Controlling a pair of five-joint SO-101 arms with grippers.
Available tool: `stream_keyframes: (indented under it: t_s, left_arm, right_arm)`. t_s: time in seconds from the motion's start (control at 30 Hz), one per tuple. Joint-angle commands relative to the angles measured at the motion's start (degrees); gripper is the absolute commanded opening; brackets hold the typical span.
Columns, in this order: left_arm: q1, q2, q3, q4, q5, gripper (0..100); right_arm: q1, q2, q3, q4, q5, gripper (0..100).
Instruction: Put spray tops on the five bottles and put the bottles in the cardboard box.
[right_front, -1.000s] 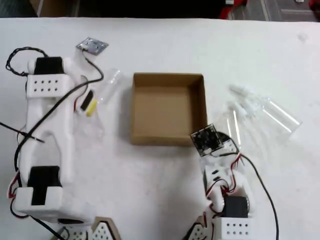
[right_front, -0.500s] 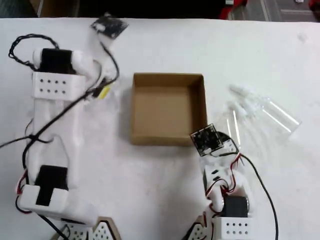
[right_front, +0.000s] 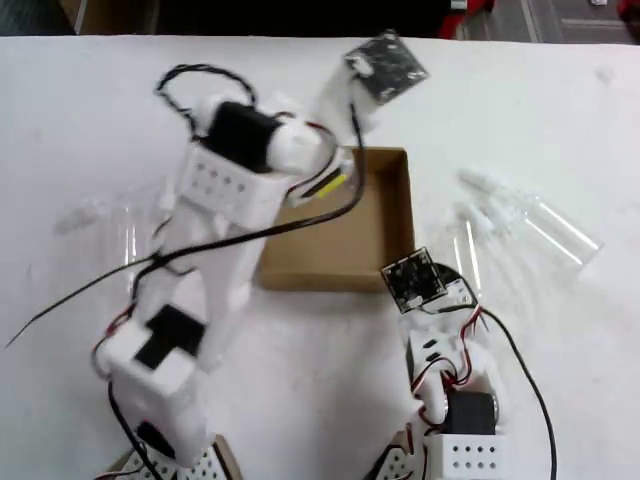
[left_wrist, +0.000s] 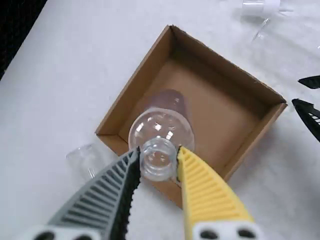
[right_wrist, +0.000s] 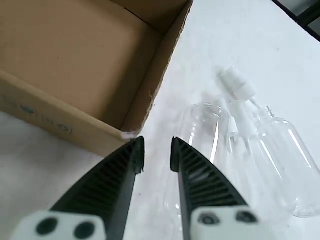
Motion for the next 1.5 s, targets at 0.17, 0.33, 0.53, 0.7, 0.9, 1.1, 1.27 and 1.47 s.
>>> stream_keyframes:
  t_s: [0.17, 0.33, 0.53, 0.7, 0.9, 1.1, 1.27, 1.47]
  left_arm:
    - [-1.0, 20.1, -21.1, 0.4, -9.1, 9]
    - [-2.8, 23.4, -21.5, -1.5, -9.7, 9]
    - [-4.4, 24.9, -21.2, -2.6, -9.3, 9]
    - [-4.1, 27.3, -21.6, -5.0, -9.1, 9]
    - [-4.0, 30.1, -24.3, -5.5, -9.1, 9]
    - [-3.6, 31.3, -24.8, -5.8, -9.1, 9]
    - [-2.7, 31.3, -24.7, -6.5, -9.1, 9]
    - [-2.2, 31.3, -24.3, -7.4, -9.1, 9]
  right_arm:
    - [0.8, 0.0, 0.4, -0.1, -0.2, 7.4]
    - [0.7, 0.0, 0.4, -0.2, -0.2, 7.4]
    - [0.4, 0.0, 0.4, -0.2, -0.2, 7.4]
    - [0.4, 0.0, 0.4, -0.2, -0.2, 7.4]
    - [0.4, 0.0, 0.4, -0.2, -0.2, 7.4]
    - [0.3, 0.0, 0.4, -0.2, -0.2, 7.4]
    - [0.3, 0.0, 0.4, -0.2, -0.2, 7.4]
    - [0.3, 0.0, 0.4, -0.2, -0.2, 7.4]
